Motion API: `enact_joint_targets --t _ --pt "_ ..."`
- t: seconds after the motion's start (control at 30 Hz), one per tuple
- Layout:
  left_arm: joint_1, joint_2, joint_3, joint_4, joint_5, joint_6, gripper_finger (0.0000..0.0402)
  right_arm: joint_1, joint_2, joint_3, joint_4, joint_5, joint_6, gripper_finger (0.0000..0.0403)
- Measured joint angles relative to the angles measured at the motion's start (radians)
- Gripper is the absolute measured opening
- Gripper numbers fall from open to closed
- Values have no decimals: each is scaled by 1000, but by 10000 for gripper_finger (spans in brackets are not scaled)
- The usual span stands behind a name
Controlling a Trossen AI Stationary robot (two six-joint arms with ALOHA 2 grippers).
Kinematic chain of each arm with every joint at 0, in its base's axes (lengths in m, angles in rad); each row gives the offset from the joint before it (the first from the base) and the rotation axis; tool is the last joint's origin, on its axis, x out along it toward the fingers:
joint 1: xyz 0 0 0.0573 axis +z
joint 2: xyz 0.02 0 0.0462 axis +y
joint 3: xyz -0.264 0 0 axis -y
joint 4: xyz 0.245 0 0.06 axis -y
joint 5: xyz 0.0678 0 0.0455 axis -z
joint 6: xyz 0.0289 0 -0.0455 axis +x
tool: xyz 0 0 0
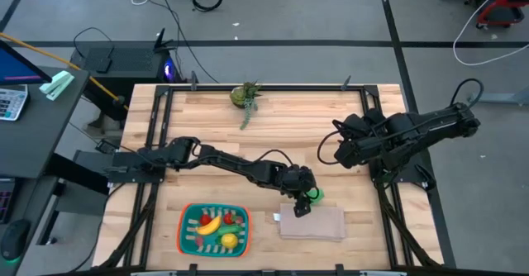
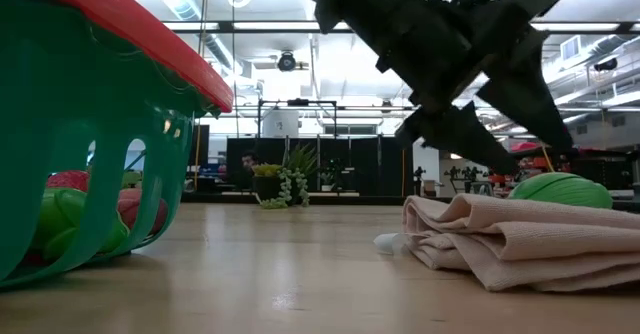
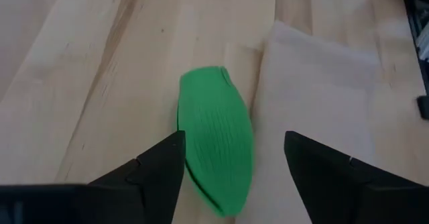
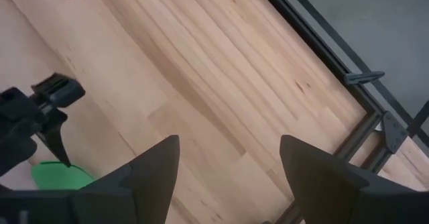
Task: Pick and placing Produce into tupperware
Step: Put the green corn into the blue basket
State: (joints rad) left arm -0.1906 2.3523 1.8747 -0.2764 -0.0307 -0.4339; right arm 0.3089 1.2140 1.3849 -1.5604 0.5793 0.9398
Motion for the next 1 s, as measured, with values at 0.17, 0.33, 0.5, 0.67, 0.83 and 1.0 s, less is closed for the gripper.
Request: enact_joint_targets --t 0.17,0.33,0.5,0.67,0.83,1.0 --pt "4 17 -1 4 -2 -3 268 -7 0 0 2 0 0 268" --pt "4 19 -1 -2 -2 0 268 -7 0 0 3 0 0 268" --pt "8 19 -1 -4 -2 1 266 -7 0 0 4 0 0 268" --pt "8 42 -2 -7 -2 -14 266 -7 0 1 5 0 0 268" --pt "0 67 -2 31 -2 -33 265 -7 0 2 6 1 0 268" --pt "0 84 -1 56 -1 -57 262 -7 0 2 6 14 0 268"
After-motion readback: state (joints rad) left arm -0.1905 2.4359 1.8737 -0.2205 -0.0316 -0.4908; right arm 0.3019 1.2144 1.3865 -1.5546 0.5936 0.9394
